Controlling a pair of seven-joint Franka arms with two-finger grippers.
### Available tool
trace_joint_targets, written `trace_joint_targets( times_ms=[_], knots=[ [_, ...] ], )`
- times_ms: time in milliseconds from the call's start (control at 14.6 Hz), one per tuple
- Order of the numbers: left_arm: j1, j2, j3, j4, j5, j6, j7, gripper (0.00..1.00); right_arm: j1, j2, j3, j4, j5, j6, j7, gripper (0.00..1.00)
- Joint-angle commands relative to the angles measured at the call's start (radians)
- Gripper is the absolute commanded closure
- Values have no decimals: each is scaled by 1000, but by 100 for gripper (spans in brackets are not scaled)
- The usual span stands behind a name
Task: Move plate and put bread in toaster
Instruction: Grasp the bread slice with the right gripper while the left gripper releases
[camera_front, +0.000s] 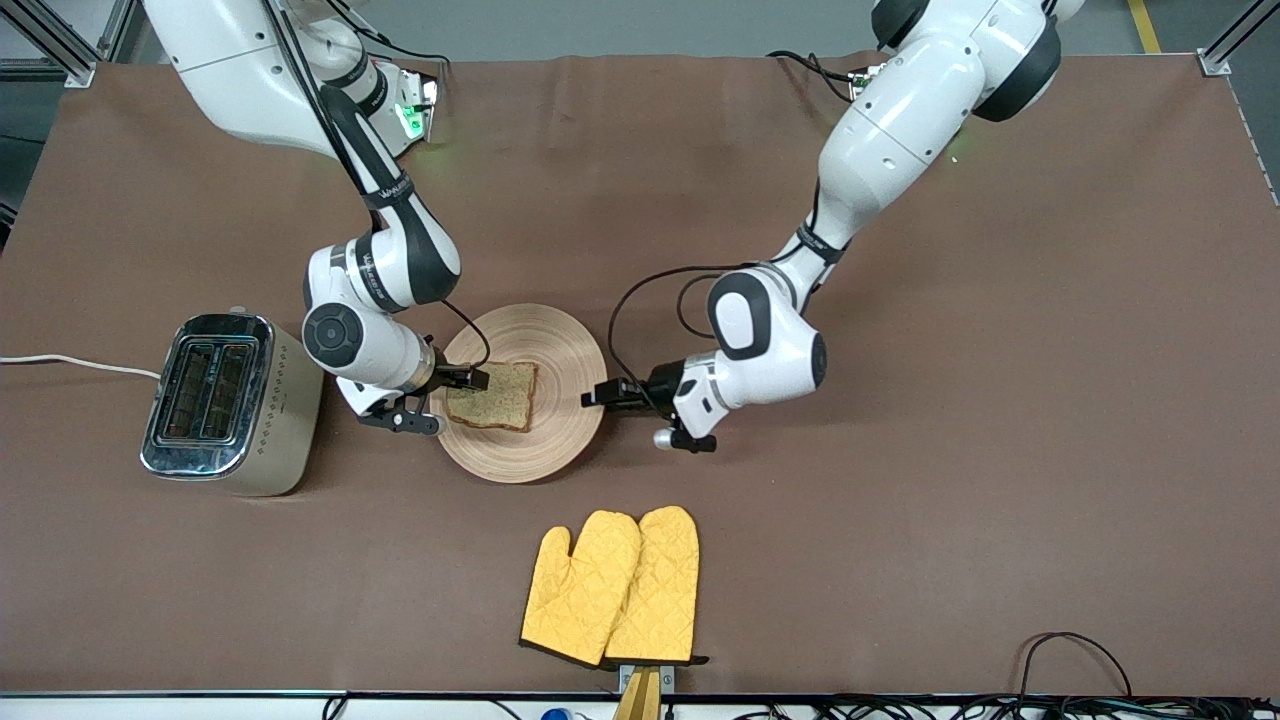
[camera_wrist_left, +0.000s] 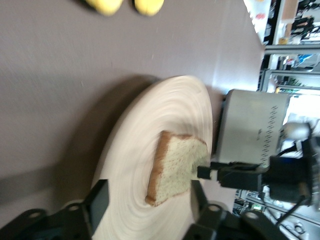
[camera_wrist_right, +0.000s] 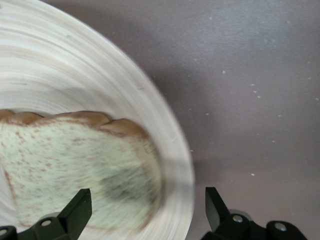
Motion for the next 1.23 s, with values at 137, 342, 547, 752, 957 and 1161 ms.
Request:
trace_joint_targets(
  times_ms=[137, 342, 547, 752, 957, 1161],
  knots=[
    [142, -76, 3, -34, 201, -197, -66, 0, 3, -43, 0, -73, 7, 67, 8, 27],
    [257, -110, 0, -29, 379, -365, -88, 0, 3, -43, 1, -64, 7, 56, 10, 41],
    [345, -175, 1, -31, 527, -494, -101, 0, 12, -41, 1, -21, 7, 15, 49, 41],
    [400, -268, 1, -32, 709, -566, -186, 0, 13, -49, 0, 22, 7, -74, 53, 41],
    [463, -343, 3, -31, 840, -647, -203, 0, 26, -43, 0, 16, 7, -59, 98, 41],
    [501, -449, 3, -69, 961, -664, -223, 0, 44, -32, 0, 10, 7, -23, 111, 41]
  ],
)
